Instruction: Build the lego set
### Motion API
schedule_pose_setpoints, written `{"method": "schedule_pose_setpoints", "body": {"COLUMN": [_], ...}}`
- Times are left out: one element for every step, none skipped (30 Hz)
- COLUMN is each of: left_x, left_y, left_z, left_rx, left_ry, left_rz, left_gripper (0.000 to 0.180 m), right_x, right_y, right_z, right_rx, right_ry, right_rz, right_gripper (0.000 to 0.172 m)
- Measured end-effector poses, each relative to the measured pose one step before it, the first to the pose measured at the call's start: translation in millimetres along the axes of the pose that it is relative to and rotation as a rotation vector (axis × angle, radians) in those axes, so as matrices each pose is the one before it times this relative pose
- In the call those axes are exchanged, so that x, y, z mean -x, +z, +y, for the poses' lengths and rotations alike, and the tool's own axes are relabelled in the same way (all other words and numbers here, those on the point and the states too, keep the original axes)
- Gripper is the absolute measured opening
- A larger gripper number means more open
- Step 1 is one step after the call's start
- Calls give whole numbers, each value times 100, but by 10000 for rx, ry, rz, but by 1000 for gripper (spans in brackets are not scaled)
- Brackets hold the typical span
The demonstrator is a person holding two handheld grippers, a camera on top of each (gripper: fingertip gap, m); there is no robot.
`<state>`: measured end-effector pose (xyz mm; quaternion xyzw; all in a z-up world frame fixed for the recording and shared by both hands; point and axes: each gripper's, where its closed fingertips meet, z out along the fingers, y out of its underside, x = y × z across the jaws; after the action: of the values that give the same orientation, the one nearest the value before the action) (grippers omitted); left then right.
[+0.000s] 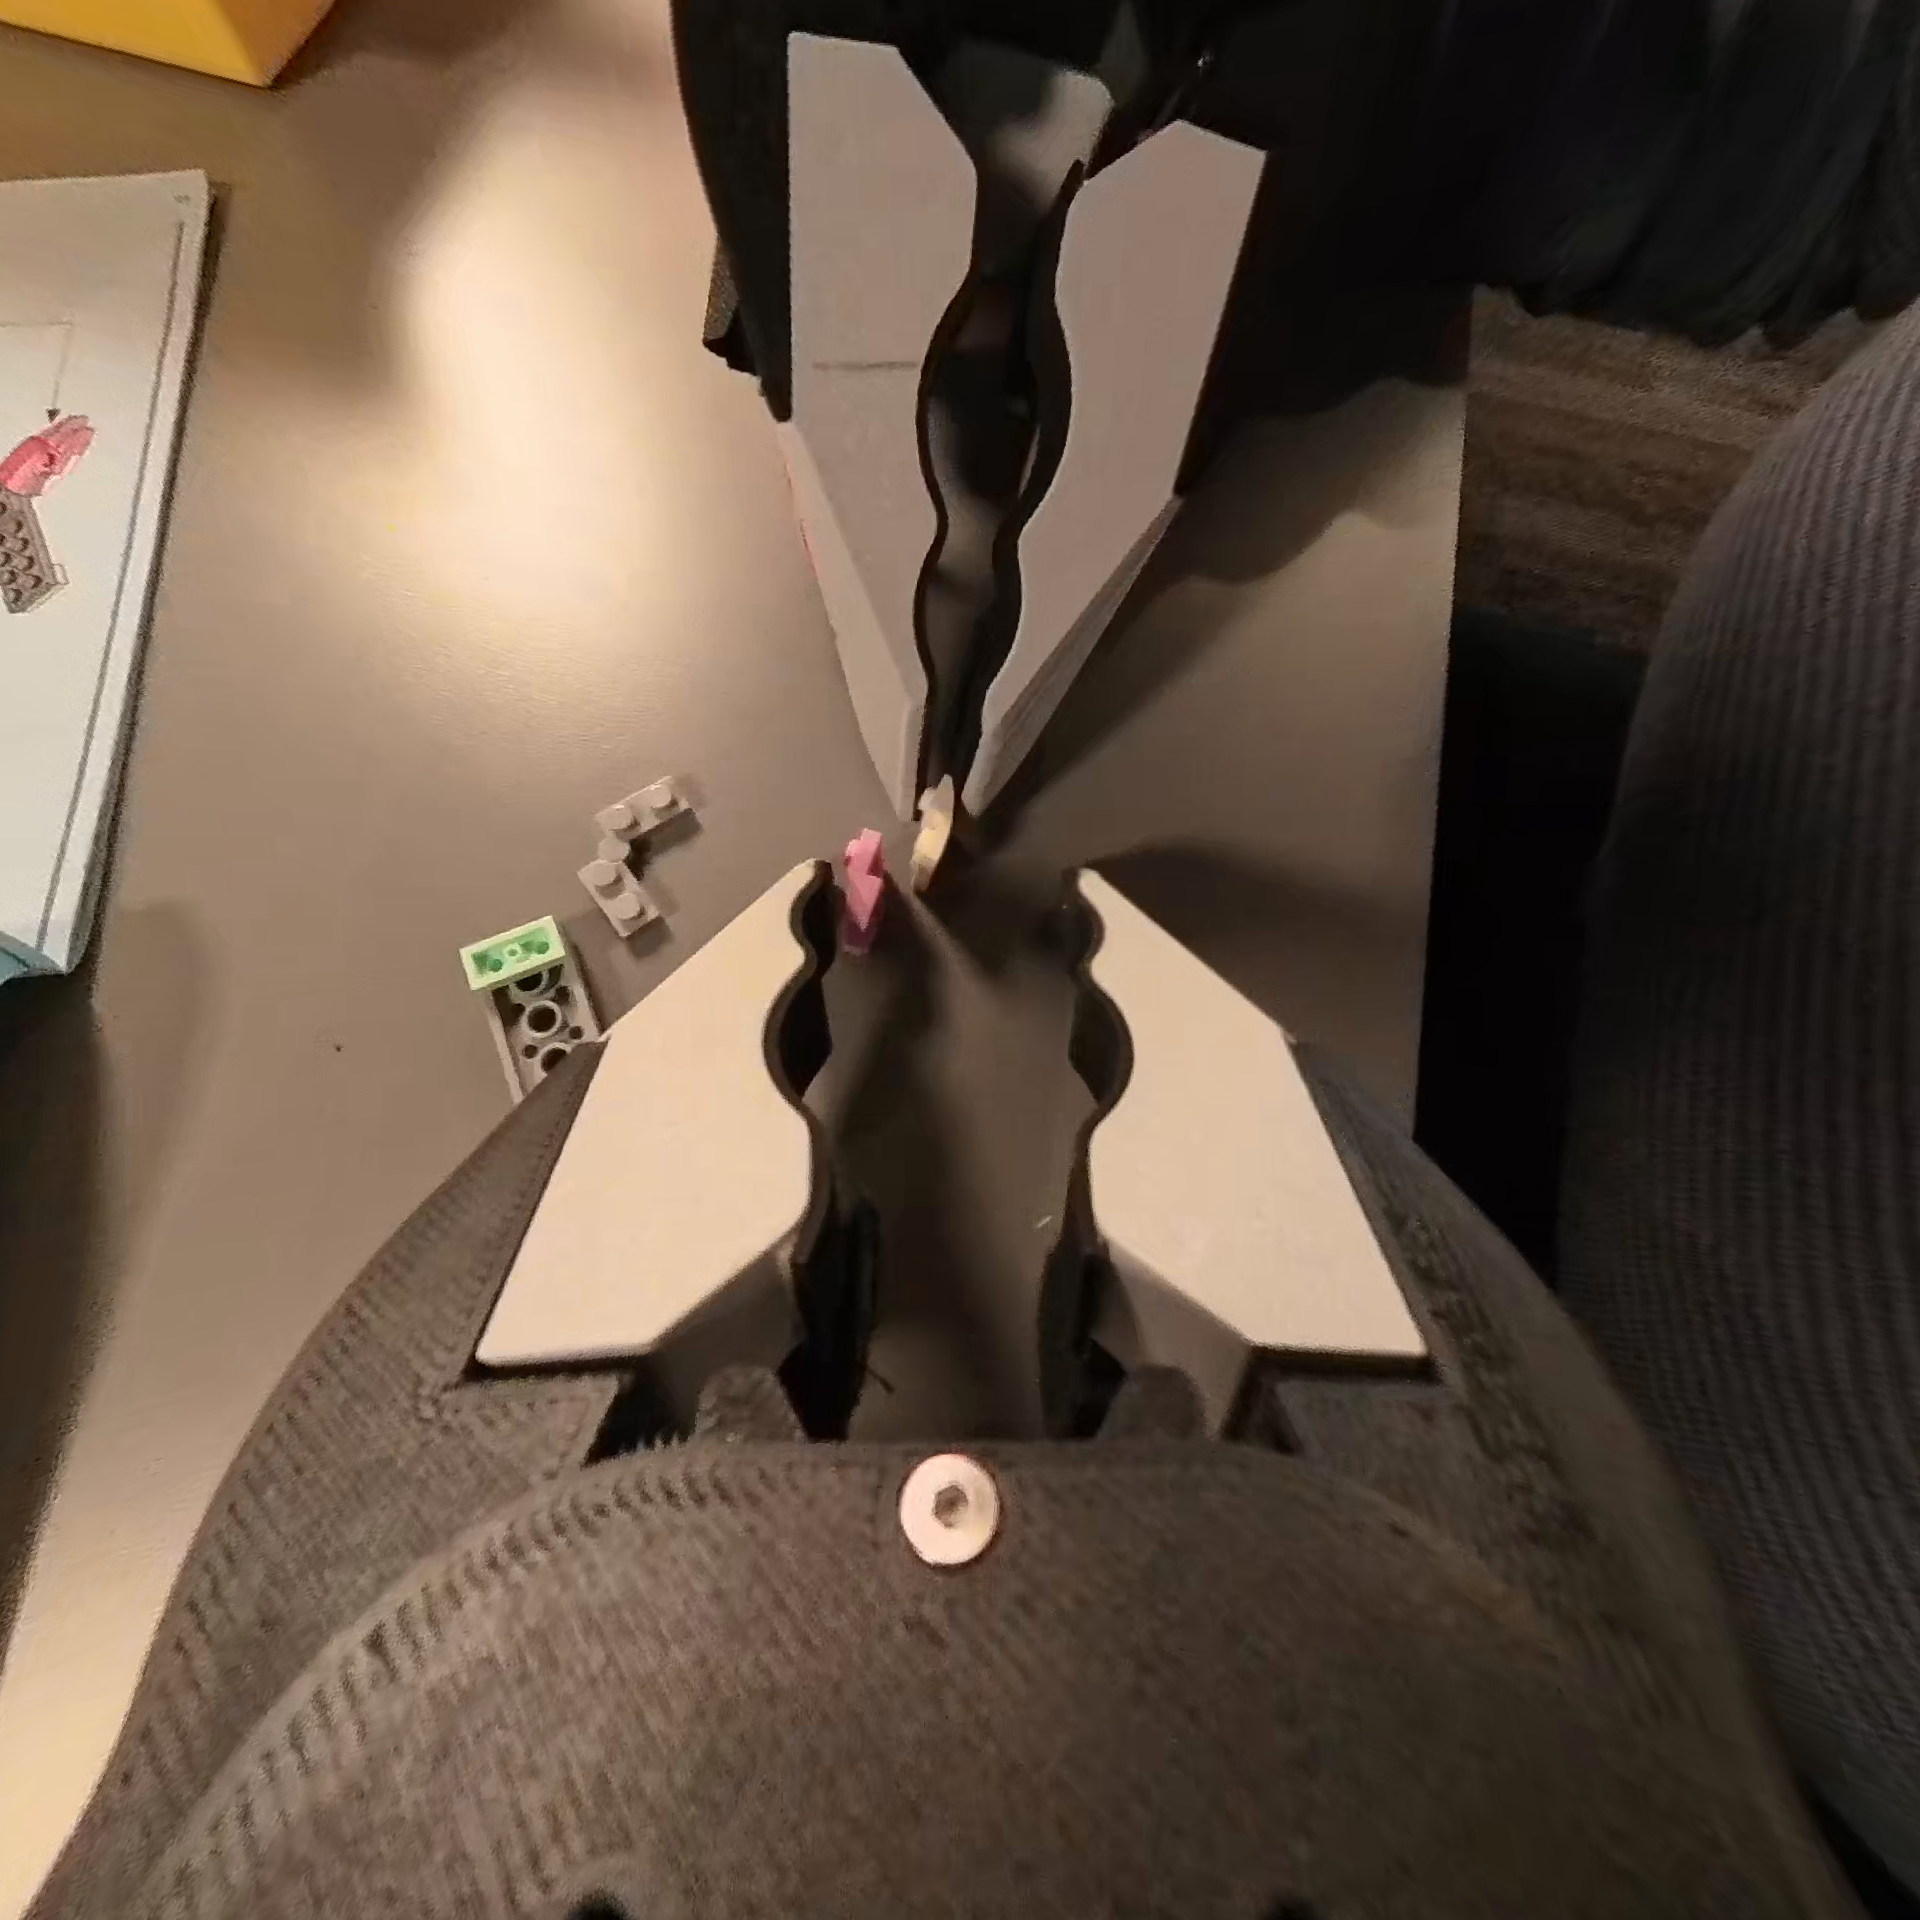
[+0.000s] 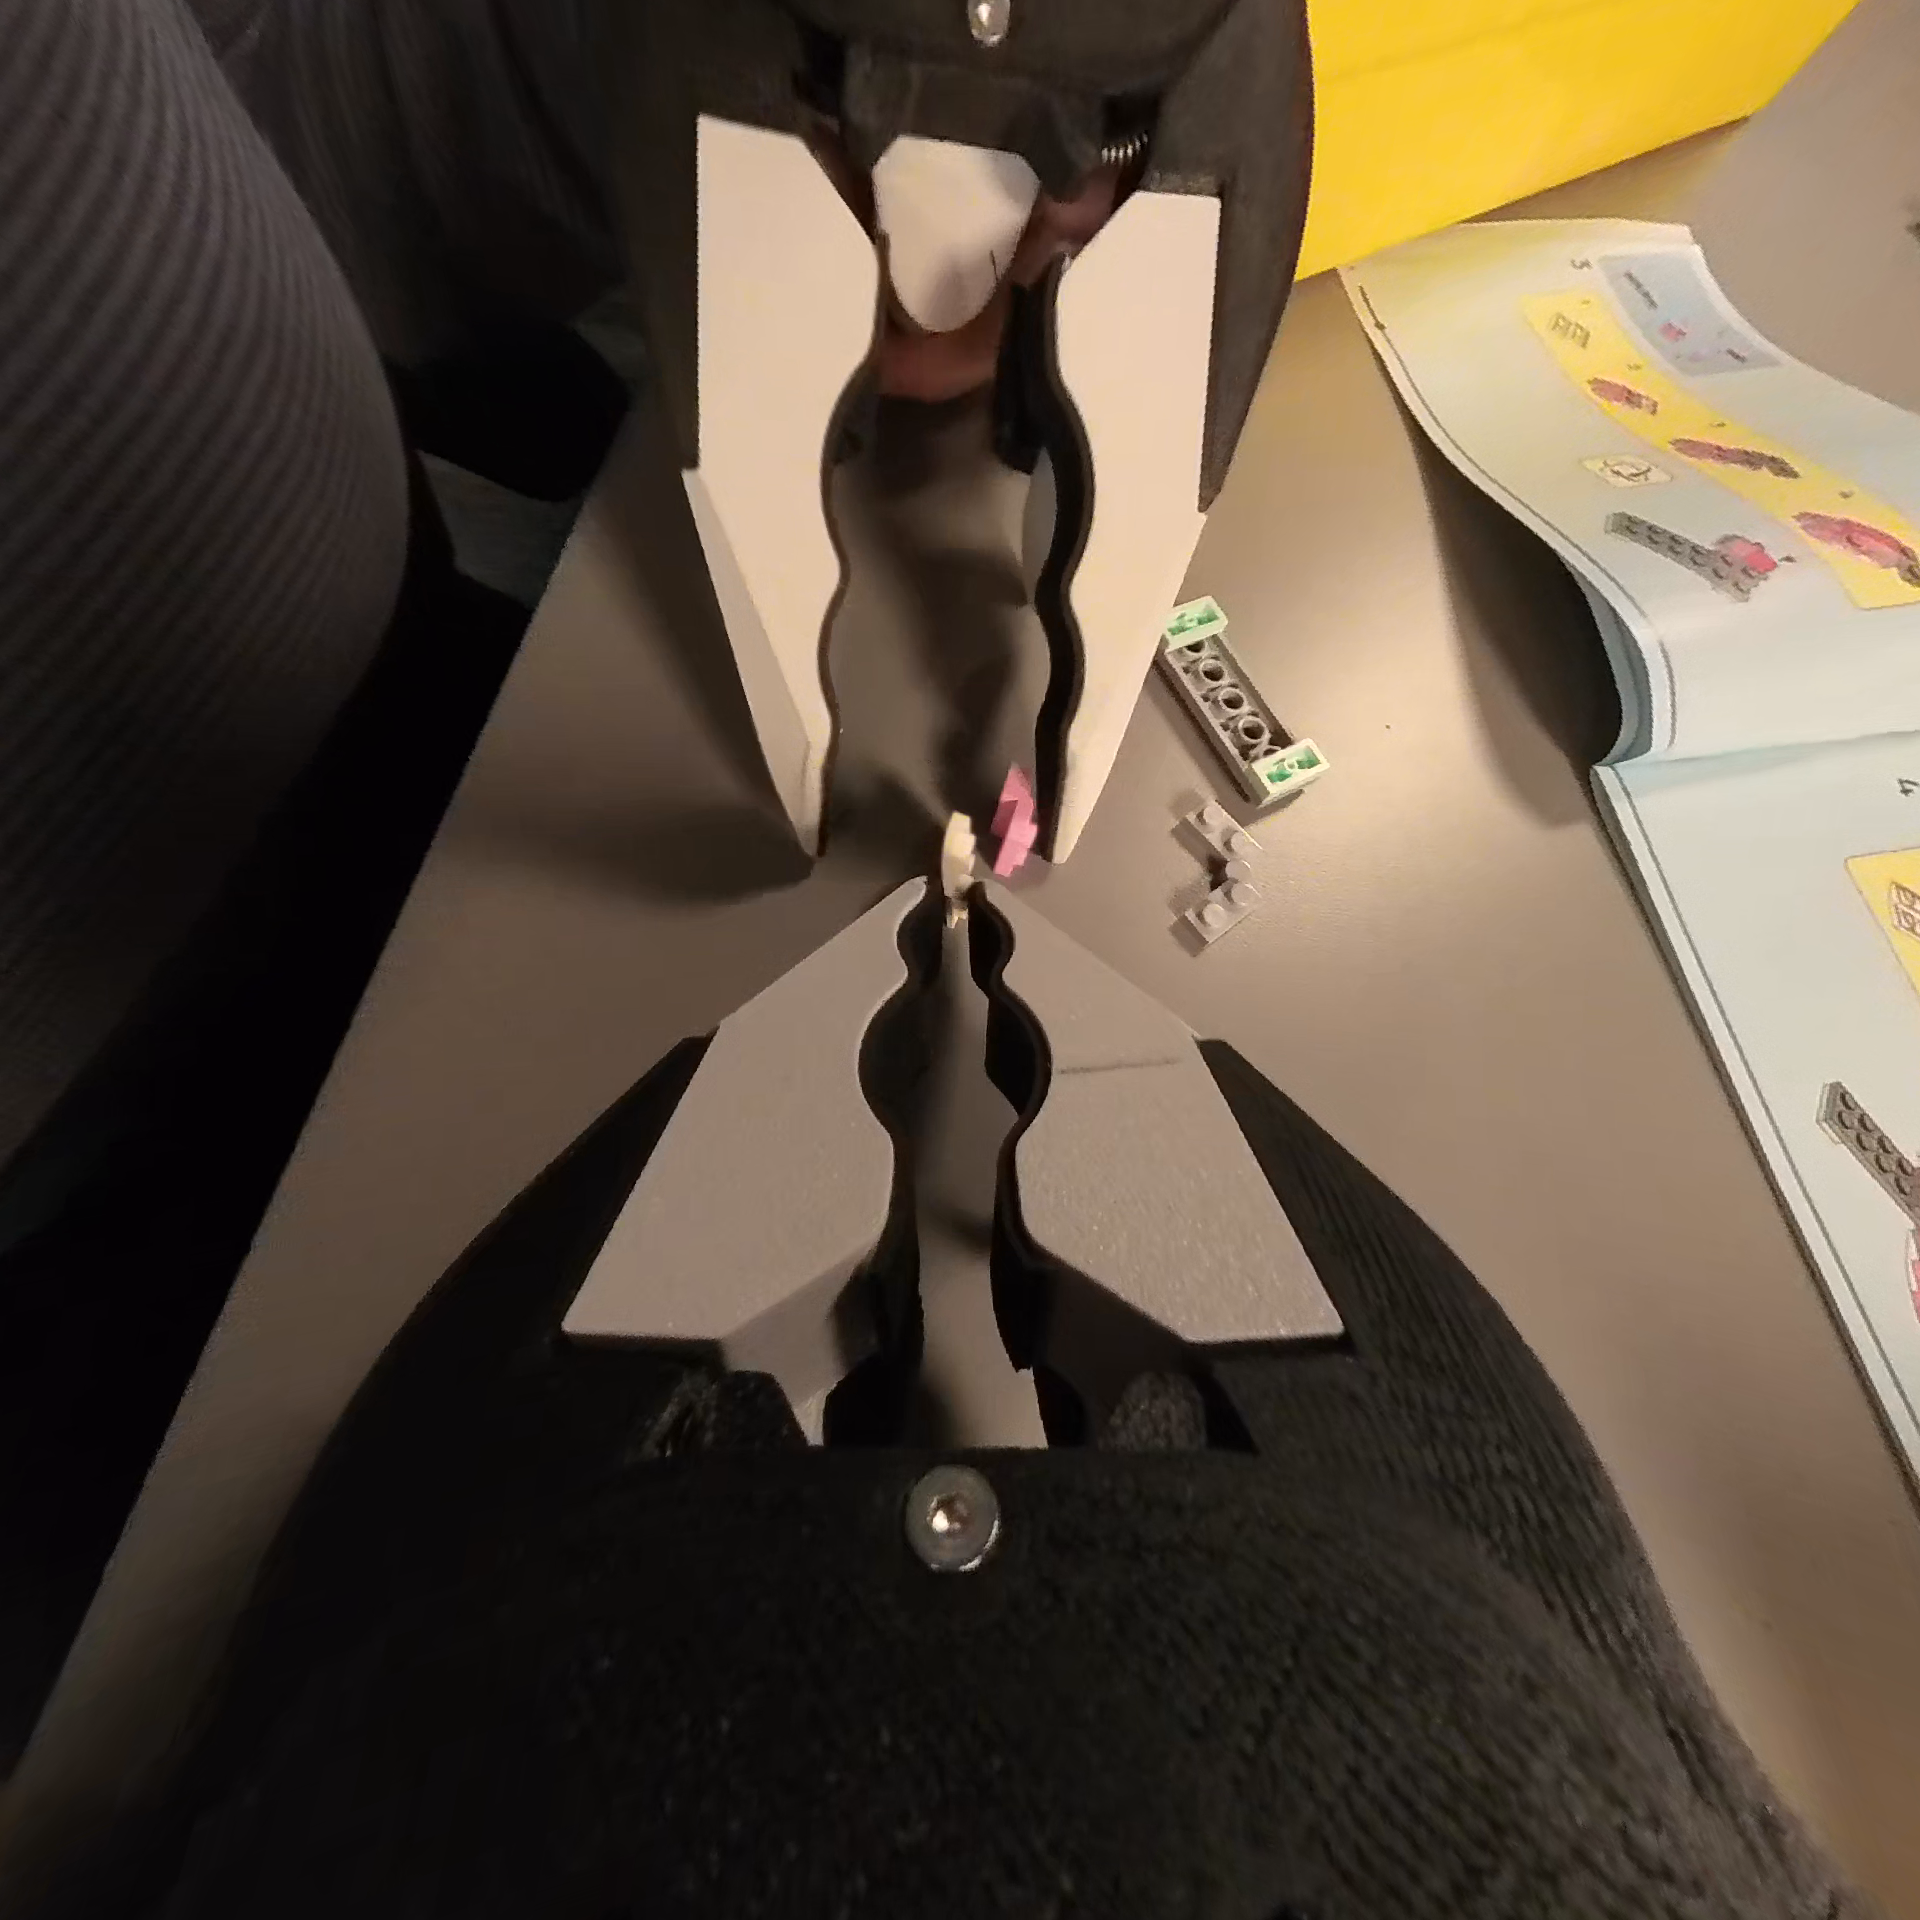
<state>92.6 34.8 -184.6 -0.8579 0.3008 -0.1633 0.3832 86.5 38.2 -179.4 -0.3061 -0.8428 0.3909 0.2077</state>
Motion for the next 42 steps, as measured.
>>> {"method": "schedule_pose_setpoints", "body": {"left_x": [108,71,77,72,51,60,25,-34,-48,15,39,50,15,64,70,104,178,76,-11,-8,-4,11,-4,3,1,-66,-188,-215,-176,-76,26,-12,133,174,255,356,338,409,292,85,-76,-71], "left_y": [2,-2,-3,8,11,26,14,22,29,16,12,12,15,16,10,3,-11,-10,-1,2,-2,-4,0,-12,-8,-11,-21,-34,-55,-22,-11,-16,-22,-29,-49,-123,-178,-269,-294,-259,-186,-170], "left_z": [-5,-2,-1,-5,10,-2,-5,-15,-22,-14,-12,-11,-12,-14,-9,-1,13,22,2,9,14,-7,-5,-7,3,-13,-31,-30,-43,-55,-28,-13,19,20,-2,-51,-139,-247,-359,-406,-404,-381], "left_rx": [0,-2,-1,5,9,10,8,4,4,1,0,0,2,0,0,2,6,1,3,-1,4,-2,-1,-2,-1,1,-18,-37,-63,-41,-4,-14,-3,9,-15,-67,-143,-233,-307,-324,-318,-286], "left_ry": [-17,-14,1,17,27,35,52,56,33,15,7,3,14,13,20,23,38,81,31,49,117,170,169,190,226,207,222,206,292,252,153,130,89,64,13,-44,-86,-98,-113,-187,-221,-163], "left_rz": [-46,-22,-19,-24,-14,-22,-14,25,48,10,5,-15,0,-35,-51,-68,-113,-63,-13,-20,-35,-54,-90,-119,-131,-77,50,92,41,-63,-134,-91,-161,-170,-181,-206,-166,-202,-122,43,156,139], "left_gripper": [41,39,37,36,33,31,30,28,26,26,25,24,24,23,21,18,12,10,9,9,9,9,9,9,8,8,8,8,8,8,8,8,8,8,8,8,8,7,8,8,8,8], "right_x": [-81,-76,-60,-61,-56,-63,-62,-62,-32,-10,-21,-15,2,3,13,61,89,29,6,-2,6,0,24,6,30,80,198,213,193,87,2,10,-122,-166,-251,-306,-292,-318,-236,-245,-211,-2], "right_y": [12,18,18,24,24,18,25,15,16,3,13,19,12,11,12,2,7,3,-2,-12,-1,-6,-9,-13,-7,-15,-15,-5,-26,-35,-22,-18,-21,-7,-22,-60,-95,-167,-216,-238,-189,-97], "right_z": [-3,2,-2,-9,-7,-14,-7,1,-3,-8,-3,1,-9,-8,-10,-7,-14,-6,-1,10,0,0,-5,-11,-7,-5,-17,-28,-47,-40,-20,-12,-17,-25,-67,-171,-275,-391,-462,-422,-264,-97], "right_rx": [4,4,2,1,3,2,2,1,-1,-1,1,0,-1,0,-1,-4,-5,1,1,1,1,-1,-6,-7,-8,-6,-16,-20,-37,-33,-18,-16,-13,-17,-46,-111,-189,-281,-334,-309,-204,-86], "right_ry": [57,46,36,27,31,37,42,46,46,41,27,3,-8,-8,-14,-34,-44,-34,-17,-2,-6,-30,-35,-16,-36,-73,-93,-84,-60,-16,18,9,26,-13,-31,-20,-29,-60,-55,-25,-12,-7], "right_rz": [10,11,5,6,5,2,4,-3,-25,-28,-12,-7,-6,-6,-16,-41,-50,-3,7,1,3,10,6,-3,1,-28,-97,-108,-112,-65,-12,-11,75,123,184,215,222,263,213,208,161,1], "right_gripper": [2,2,2,2,2,2,2,2,2,2,2,2,2,2,2,2,2,2,2,2,2,2,2,2,2,2,2,2,2,2,2,2,1,1,2,2,2,2,3,8,14,16]}}
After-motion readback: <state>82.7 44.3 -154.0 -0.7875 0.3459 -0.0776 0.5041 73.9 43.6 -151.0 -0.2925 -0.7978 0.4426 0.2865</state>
